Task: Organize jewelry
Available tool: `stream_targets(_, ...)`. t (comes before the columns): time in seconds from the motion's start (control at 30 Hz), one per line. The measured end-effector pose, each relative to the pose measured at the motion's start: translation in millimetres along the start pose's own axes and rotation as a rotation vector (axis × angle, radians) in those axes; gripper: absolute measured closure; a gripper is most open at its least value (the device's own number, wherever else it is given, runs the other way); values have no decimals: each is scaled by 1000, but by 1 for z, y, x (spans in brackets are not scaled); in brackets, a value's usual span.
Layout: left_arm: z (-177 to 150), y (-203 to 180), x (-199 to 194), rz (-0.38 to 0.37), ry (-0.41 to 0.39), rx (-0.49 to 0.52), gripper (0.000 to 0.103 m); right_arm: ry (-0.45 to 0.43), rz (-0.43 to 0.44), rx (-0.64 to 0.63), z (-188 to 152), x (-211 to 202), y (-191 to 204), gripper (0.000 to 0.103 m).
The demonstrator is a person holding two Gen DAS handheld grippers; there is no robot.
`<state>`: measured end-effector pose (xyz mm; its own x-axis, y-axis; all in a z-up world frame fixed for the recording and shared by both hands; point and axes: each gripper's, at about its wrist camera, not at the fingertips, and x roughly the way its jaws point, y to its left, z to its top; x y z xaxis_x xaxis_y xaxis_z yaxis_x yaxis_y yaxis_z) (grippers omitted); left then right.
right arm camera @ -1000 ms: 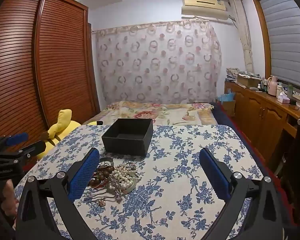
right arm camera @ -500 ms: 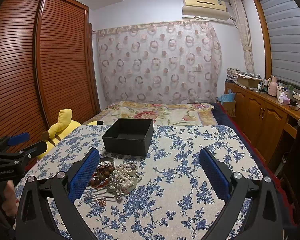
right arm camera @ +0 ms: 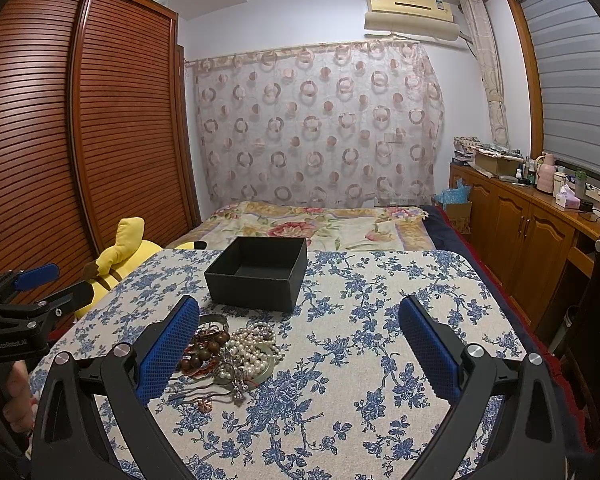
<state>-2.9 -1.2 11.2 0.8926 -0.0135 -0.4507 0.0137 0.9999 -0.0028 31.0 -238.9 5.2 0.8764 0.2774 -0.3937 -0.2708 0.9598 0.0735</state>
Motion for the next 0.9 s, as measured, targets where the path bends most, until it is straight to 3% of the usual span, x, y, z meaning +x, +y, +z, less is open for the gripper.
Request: stream_targets(0.9, -3, -2, 1, -2, -6, 2, 7, -3, 0, -3, 0, -1, 2, 2)
